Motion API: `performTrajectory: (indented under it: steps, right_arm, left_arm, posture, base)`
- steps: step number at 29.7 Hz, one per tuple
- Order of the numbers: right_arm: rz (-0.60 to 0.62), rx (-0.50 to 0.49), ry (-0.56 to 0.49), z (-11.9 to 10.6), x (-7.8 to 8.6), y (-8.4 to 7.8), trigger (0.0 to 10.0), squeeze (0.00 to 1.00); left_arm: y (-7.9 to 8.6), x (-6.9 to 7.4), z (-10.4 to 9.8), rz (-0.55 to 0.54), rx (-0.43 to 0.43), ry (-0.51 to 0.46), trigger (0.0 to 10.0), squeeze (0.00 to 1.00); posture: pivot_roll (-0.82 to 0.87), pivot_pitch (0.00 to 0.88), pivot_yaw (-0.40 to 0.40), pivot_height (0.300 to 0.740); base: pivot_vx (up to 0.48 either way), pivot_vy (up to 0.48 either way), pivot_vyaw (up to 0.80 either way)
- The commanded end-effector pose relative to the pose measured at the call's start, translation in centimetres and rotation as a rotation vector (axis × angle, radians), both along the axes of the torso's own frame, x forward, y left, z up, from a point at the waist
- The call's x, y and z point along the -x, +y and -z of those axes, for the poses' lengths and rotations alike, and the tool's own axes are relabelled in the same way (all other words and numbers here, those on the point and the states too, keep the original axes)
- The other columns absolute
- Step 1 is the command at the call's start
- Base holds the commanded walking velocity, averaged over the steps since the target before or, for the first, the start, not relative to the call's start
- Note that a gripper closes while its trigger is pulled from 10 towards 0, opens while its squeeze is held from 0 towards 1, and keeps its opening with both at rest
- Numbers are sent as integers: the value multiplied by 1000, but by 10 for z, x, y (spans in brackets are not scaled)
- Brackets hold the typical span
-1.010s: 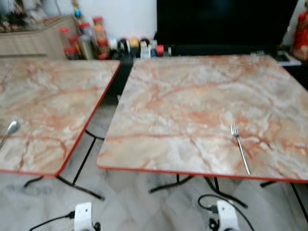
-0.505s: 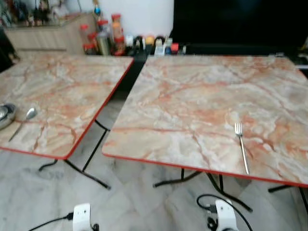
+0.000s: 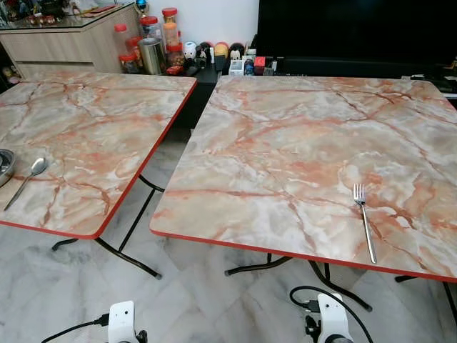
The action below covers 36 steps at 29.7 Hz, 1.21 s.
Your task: Setting the table
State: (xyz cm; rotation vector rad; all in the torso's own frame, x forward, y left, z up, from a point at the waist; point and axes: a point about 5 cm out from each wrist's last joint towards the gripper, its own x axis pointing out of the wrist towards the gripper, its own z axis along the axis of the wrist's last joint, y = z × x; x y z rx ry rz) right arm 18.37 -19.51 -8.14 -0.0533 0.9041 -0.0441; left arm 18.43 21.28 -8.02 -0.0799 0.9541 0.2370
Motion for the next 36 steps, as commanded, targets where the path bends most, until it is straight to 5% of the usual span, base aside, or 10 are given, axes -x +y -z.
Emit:
performTrajectory:
  steps: [1,10,14,16,23,29,36]
  right_arm:
    - [13,3,-16,-1,-3,2,10000,0]
    - [293,-13,21,4,7,-2,10000,0]
    - [318,-17,18,4,8,-1,10000,0]
    - [549,7,4,1,19,-39,10000,0]
    - [705,66,-28,-7,14,-58,10000,0]
    - [792,183,-163,-28,-10,-69,10000,0]
    - [982,414,-289,-51,-13,-83,10000,0]
  left_arm:
    - [4,2,0,-8,-2,14,10000,0]
    - [4,1,0,-9,-3,13,10000,0]
    - [4,1,0,-9,-3,13,10000,0]
    - [5,2,0,-10,-5,15,10000,0]
    - [5,2,0,-8,-6,17,10000,0]
    - [6,2,0,-9,-6,15,10000,0]
    - [5,1,0,-5,-7,11,10000,0]
  posture:
    - [-22,0,27,740]
    - [-19,0,28,740]
    - [-19,0,28,740]
    - [-18,0,30,740]
    - [-23,0,32,740]
    - [-23,0,31,740]
    - [-29,0,31,740]
  base:
    - [0,0,0]
    - [0,0,0]
    - [0,0,0]
    - [0,0,0]
    - [0,0,0]
    - [0,0,0]
    - [0,0,0]
